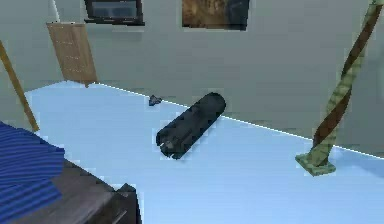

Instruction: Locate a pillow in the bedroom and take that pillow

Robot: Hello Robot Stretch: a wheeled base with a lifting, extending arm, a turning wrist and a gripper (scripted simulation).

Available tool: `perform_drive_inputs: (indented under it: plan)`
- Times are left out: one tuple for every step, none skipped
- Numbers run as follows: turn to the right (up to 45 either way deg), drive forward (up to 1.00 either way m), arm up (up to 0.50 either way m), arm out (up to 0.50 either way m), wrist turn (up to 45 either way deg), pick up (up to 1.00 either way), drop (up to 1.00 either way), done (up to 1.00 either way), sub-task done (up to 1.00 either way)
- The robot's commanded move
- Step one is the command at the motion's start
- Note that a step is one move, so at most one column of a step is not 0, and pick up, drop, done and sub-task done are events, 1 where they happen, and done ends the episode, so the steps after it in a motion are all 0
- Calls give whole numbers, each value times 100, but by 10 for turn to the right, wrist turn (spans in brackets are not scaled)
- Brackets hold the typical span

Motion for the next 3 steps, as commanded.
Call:
perform_drive_inputs:
  plan:
    - [-60, 0, 0, 0, 0, 0, 0, 0, 0]
    - [0, 85, 0, 0, 0, 0, 0, 0, 0]
    - [-60, 0, 0, 0, 0, 0, 0, 0, 0]
